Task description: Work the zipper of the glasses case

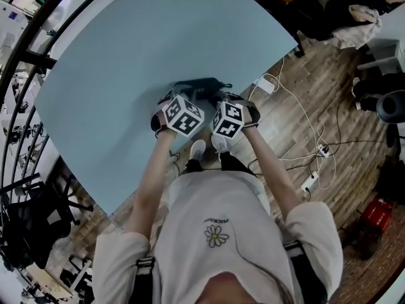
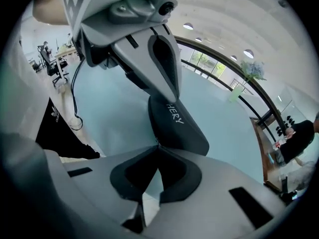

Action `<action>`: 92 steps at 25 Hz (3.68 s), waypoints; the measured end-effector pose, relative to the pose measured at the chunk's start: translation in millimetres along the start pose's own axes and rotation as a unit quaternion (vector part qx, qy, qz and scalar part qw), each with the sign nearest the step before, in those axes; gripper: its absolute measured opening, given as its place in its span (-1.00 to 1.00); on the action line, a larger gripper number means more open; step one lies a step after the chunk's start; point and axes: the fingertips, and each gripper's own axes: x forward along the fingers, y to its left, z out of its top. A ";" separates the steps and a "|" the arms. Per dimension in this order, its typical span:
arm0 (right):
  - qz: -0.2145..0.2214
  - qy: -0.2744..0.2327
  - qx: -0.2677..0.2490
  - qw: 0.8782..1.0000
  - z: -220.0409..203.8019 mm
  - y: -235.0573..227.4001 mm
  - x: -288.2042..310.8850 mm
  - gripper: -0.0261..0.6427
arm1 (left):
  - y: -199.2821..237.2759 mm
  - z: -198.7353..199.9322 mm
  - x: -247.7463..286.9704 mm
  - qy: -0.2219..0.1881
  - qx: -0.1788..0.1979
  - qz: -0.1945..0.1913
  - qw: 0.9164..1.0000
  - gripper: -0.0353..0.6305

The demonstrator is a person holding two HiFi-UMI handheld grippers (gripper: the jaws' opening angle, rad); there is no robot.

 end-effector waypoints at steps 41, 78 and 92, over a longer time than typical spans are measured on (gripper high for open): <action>-0.024 -0.022 0.166 0.986 -41.3 -30.9 -3.1 -0.61 | -31.2 26.6 13.9 -0.012 0.032 -0.071 0.997 -0.86; -0.134 0.015 0.351 0.926 -45.5 -36.1 -9.6 -0.87 | -29.5 26.7 12.5 -0.029 -0.006 -0.065 0.997 -0.85; -0.098 0.010 0.312 0.945 -40.5 -25.9 -10.5 -0.92 | -28.4 26.2 12.4 -0.039 -0.003 -0.076 0.996 -0.86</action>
